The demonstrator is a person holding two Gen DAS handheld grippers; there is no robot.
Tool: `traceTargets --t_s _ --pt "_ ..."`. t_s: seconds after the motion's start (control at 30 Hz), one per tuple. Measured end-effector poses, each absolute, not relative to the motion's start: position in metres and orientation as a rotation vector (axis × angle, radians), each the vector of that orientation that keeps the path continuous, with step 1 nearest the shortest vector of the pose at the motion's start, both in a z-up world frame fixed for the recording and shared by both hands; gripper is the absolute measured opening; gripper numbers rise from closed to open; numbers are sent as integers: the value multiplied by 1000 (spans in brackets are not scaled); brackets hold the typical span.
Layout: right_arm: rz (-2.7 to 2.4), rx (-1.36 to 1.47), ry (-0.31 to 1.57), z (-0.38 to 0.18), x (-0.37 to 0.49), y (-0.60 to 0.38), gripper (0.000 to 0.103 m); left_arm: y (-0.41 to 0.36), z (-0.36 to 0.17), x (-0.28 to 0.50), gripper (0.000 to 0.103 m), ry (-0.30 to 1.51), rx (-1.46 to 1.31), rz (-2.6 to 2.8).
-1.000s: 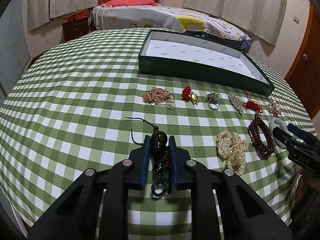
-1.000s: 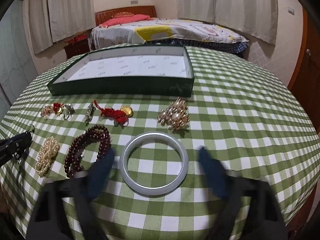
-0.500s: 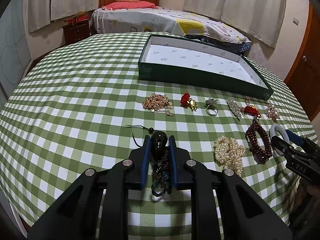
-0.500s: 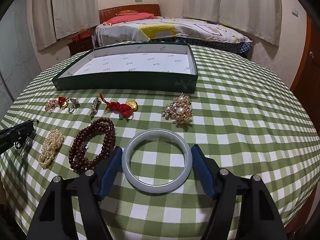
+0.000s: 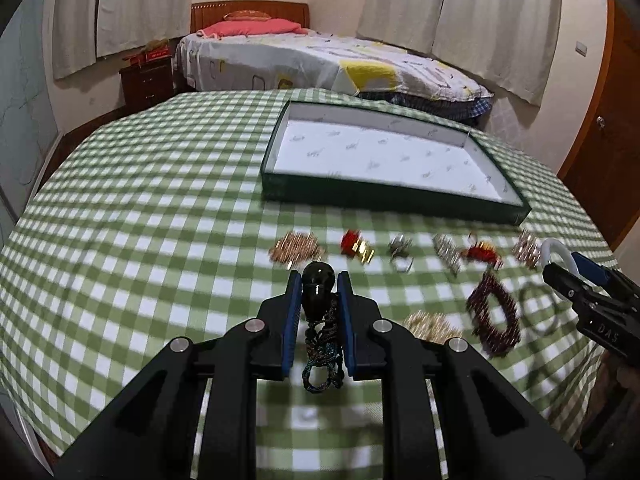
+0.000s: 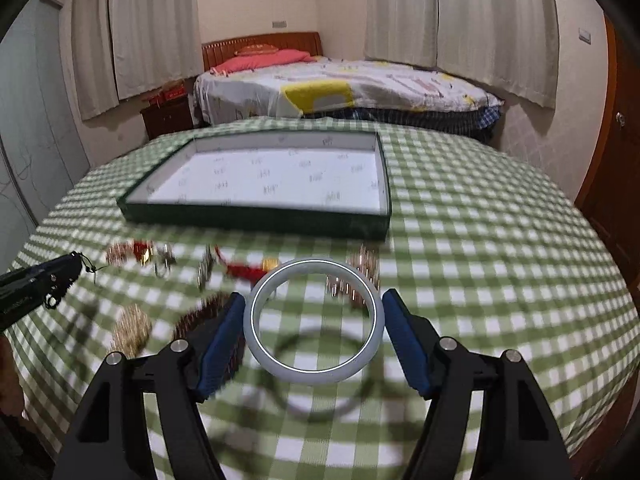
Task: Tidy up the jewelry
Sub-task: 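Carry both items into the green box and open both tools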
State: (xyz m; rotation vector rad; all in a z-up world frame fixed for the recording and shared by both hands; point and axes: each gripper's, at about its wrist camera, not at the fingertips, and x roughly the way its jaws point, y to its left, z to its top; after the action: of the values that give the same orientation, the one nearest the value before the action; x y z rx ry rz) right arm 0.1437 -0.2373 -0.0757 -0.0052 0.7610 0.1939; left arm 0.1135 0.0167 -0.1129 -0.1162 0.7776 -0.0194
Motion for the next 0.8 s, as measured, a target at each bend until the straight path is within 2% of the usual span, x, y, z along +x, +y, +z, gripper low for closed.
traceTargets --t_s 0.23,0.43,0.8 --pt "216 13 680 -46 191 -234 69 1 -82 152 18 706 -86 -65" --pt "231 27 658 -45 234 -225 69 -8 -67 206 18 658 -79 -95" --pt "231 8 808 -93 292 -214 69 -11 -125 295 18 843 -75 -103"
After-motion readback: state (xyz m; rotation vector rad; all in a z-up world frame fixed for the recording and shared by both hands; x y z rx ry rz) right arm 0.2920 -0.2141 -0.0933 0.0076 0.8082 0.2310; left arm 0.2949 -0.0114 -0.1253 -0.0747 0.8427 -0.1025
